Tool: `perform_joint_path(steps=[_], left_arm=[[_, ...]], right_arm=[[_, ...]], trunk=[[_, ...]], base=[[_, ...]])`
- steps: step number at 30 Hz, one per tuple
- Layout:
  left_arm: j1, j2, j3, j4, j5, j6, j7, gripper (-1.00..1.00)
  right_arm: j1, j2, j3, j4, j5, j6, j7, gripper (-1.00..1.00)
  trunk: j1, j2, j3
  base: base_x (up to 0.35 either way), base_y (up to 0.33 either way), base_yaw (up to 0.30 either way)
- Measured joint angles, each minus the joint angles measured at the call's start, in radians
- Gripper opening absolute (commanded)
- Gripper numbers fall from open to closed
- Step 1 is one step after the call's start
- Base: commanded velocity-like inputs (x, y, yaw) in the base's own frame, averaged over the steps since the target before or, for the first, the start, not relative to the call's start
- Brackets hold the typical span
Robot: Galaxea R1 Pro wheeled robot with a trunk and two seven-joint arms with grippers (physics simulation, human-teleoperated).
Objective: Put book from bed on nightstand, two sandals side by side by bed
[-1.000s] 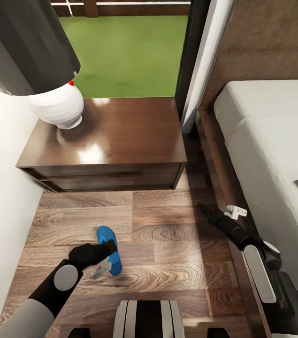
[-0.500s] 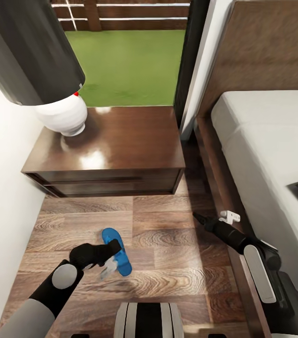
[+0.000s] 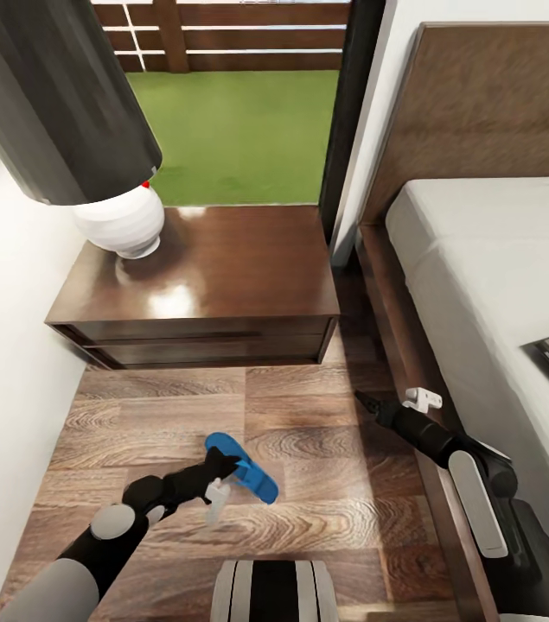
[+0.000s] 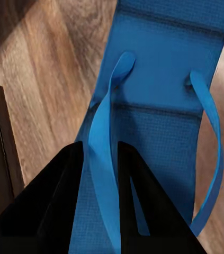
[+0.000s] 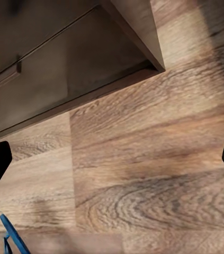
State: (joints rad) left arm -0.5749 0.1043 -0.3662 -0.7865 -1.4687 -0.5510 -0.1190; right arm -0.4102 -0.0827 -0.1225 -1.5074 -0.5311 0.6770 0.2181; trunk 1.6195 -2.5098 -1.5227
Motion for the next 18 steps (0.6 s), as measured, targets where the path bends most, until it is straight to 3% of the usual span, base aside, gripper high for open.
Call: perform_joint_path(steps=[2, 3, 8, 15, 18], left_arm=[[0.0, -0.001, -0.001, 0.049, -0.008, 0.028, 0.051, -1.0], [0.0, -0.002, -0.002, 0.07, -0.008, 0.078, 0.061, -1.0], [0.0, -0.025, -0.005, 0.091, 0.007, 0.232, 0.071, -1.0], [0.0, -0.031, -0.005, 0.116, 0.012, 0.239, 0.07, -1.0], [0.0, -0.047, -0.006, 0.13, 0.013, 0.237, 0.07, -1.0]], right_arm=[[0.0, 0.001, 0.0, 0.0, 0.0, 0.0, 0.0, 1.0], [0.0, 0.002, 0.0, 0.0, 0.0, -0.001, -0.001, 1.0], [0.0, 0.004, 0.0, 0.0, 0.001, -0.001, -0.003, 1.0], [0.0, 0.004, 0.001, 0.0, 0.001, -0.002, -0.004, 1.0], [0.0, 0.004, 0.001, 0.002, 0.001, -0.003, -0.004, 1.0]], trunk=[[0.0, 0.0, 0.0], [0.0, 0.0, 0.0], [0.0, 0.0, 0.0], [0.0, 0.0, 0.0], [0.0, 0.0, 0.0]], base=[[0.0, 0.0, 0.0], [0.0, 0.0, 0.0], [0.0, 0.0, 0.0], [0.0, 0.0, 0.0], [0.0, 0.0, 0.0]])
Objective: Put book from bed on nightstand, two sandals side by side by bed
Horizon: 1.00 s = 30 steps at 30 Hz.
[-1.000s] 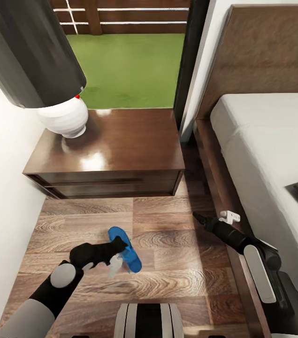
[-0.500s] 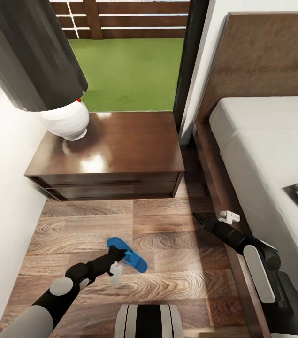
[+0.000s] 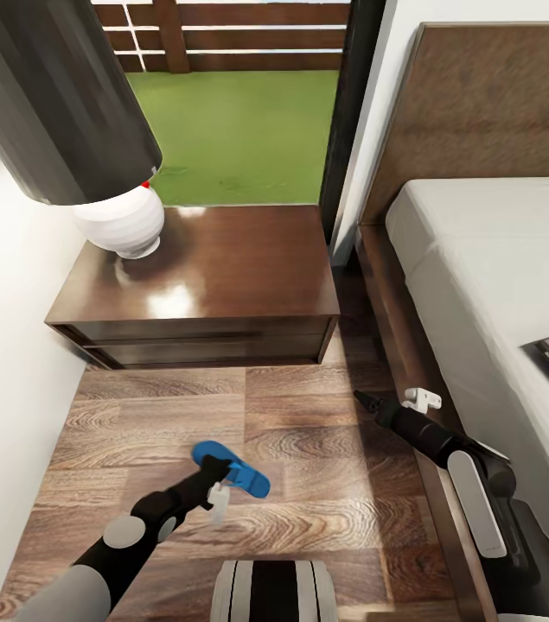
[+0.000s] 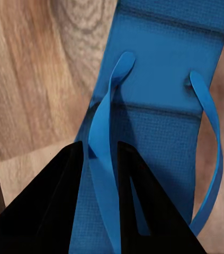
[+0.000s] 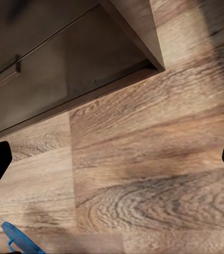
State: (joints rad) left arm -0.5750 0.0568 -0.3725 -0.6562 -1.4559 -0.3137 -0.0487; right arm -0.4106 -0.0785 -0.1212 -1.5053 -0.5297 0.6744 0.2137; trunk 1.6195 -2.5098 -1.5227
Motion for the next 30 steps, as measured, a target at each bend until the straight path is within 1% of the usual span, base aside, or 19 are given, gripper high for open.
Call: perform_joint_path(steps=[4, 11, 13, 18, 20, 21, 30], left_arm=[[0.0, -0.013, 0.001, 0.004, 0.002, 0.001, 0.001, -1.0], [0.0, -0.015, 0.007, 0.002, 0.038, 0.005, 0.005, -1.0], [0.0, -0.017, 0.007, 0.002, 0.04, 0.006, 0.006, -1.0], [0.0, -0.018, 0.003, 0.002, 0.034, 0.017, 0.006, -1.0], [0.0, -0.017, 0.002, -0.001, 0.014, 0.039, 0.006, -1.0], [0.0, -0.018, 0.003, -0.003, 0.011, 0.047, 0.007, -1.0], [0.0, -0.025, 0.0, 0.002, 0.009, 0.061, 0.004, -1.0]], right_arm=[[0.0, 0.0, 0.0, 0.002, 0.0, -0.001, 0.0, 1.0], [0.0, 0.001, 0.001, 0.003, 0.0, -0.003, 0.0, 1.0], [0.0, 0.001, 0.002, 0.003, 0.0, -0.003, 0.0, 1.0], [0.0, 0.002, 0.003, 0.003, 0.0, -0.005, 0.0, 1.0], [0.0, 0.002, 0.003, 0.003, 0.0, -0.005, 0.001, 1.0], [0.0, 0.002, 0.003, 0.003, 0.0, -0.005, 0.001, 1.0], [0.0, 0.003, 0.003, 0.003, 0.0, -0.005, 0.001, 1.0]], trunk=[[0.0, 0.0, 0.0], [0.0, 0.0, 0.0], [0.0, 0.0, 0.0], [0.0, 0.0, 0.0], [0.0, 0.0, 0.0], [0.0, 0.0, 0.0], [0.0, 0.0, 0.0]], base=[[0.0, 0.0, 0.0], [0.0, 0.0, 0.0], [0.0, 0.0, 0.0], [0.0, 0.0, 0.0], [0.0, 0.0, 0.0], [0.0, 0.0, 0.0], [0.0, 0.0, 0.0]])
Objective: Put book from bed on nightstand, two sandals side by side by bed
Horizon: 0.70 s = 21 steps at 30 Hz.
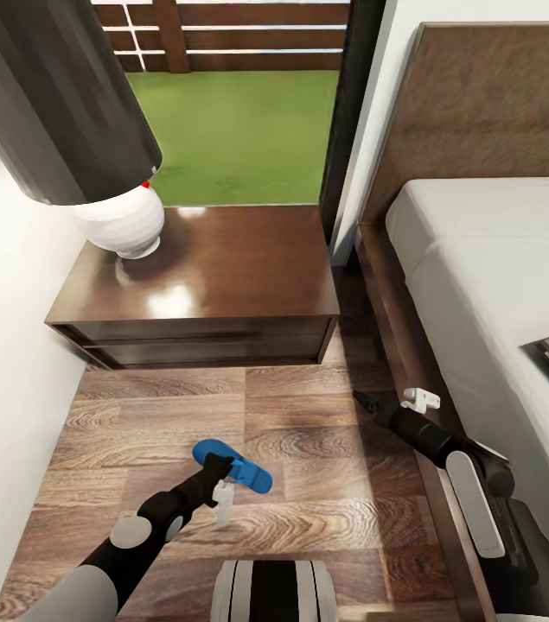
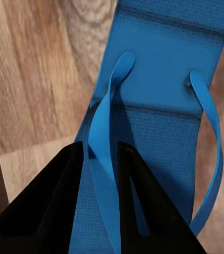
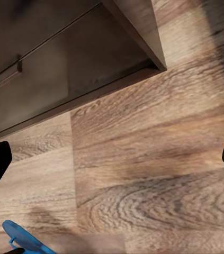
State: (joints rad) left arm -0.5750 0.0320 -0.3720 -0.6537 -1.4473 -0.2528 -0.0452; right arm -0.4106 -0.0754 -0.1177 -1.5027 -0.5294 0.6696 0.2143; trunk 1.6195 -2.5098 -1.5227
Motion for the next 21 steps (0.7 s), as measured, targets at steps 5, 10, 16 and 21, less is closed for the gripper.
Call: perform_joint_path(steps=[5, 10, 16, 21], left_arm=[[0.0, -0.002, 0.0, 0.0, -0.002, 0.0, -0.001, -1.0], [0.0, -0.002, 0.002, 0.001, 0.007, 0.0, 0.001, -1.0], [0.0, -0.01, 0.004, -0.002, 0.179, 0.0, -0.003, -1.0], [0.0, -0.01, 0.008, -0.006, 0.398, 0.0, -0.006, -1.0]], right_arm=[[0.0, 0.0, 0.0, 0.0, 0.0, 0.0, -0.001, 1.0], [0.0, 0.0, 0.0, 0.0, 0.0, 0.0, -0.001, 1.0], [0.0, -0.003, 0.0, 0.0, 0.0, 0.0, -0.001, 1.0], [0.0, -0.002, 0.0, 0.0, 0.0, -0.001, -0.001, 1.0]], trunk=[[0.0, 0.0, 0.0], [0.0, 0.0, 0.0], [0.0, 0.0, 0.0], [0.0, 0.0, 0.0]], base=[[0.0, 0.0, 0.0], [0.0, 0.0, 0.0], [0.0, 0.0, 0.0], [0.0, 0.0, 0.0]])
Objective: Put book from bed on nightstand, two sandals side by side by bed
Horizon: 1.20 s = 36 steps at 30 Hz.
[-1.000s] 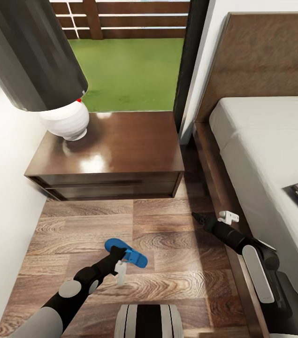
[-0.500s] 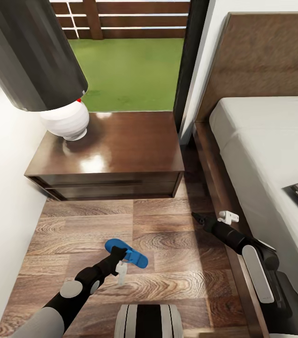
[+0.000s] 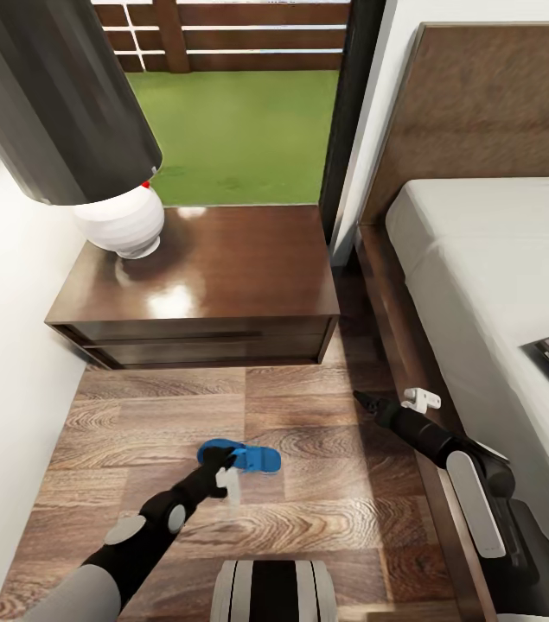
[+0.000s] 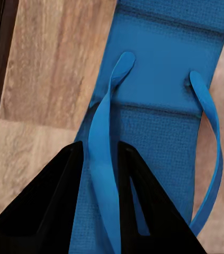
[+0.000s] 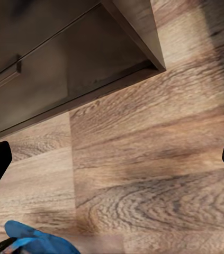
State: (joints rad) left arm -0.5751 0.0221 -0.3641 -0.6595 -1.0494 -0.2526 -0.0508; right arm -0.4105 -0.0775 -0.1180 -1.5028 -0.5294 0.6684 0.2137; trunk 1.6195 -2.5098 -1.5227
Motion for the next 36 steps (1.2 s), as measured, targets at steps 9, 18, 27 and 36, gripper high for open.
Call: perform_joint_path(steps=[9, 18, 27, 36], left_arm=[[0.0, 0.015, 0.0, 0.001, 0.517, 0.004, -0.006, -1.0], [0.0, 0.018, 0.011, 0.009, 0.699, 0.027, -0.205, -1.0], [0.0, 0.045, 0.268, -0.071, 0.883, 0.185, -0.478, -1.0], [0.0, 0.049, 0.568, -0.088, 1.067, 0.18, -0.615, -1.0]], right_arm=[[0.0, 0.001, 0.0, 0.0, 0.0, 0.0, 0.002, 1.0], [0.0, 0.001, 0.0, 0.0, 0.0, 0.0, 0.002, 1.0], [0.0, 0.001, 0.0, 0.0, 0.0, 0.0, 0.001, 1.0], [0.0, 0.001, 0.0, 0.0, -0.001, 0.0, 0.002, 1.0]], trunk=[[0.0, 0.0, 0.0], [0.0, 0.0, 0.0], [0.0, 0.0, 0.0], [0.0, 0.0, 0.0]], base=[[0.0, 0.0, 0.0], [0.0, 0.0, 0.0], [0.0, 0.0, 0.0], [0.0, 0.0, 0.0]])
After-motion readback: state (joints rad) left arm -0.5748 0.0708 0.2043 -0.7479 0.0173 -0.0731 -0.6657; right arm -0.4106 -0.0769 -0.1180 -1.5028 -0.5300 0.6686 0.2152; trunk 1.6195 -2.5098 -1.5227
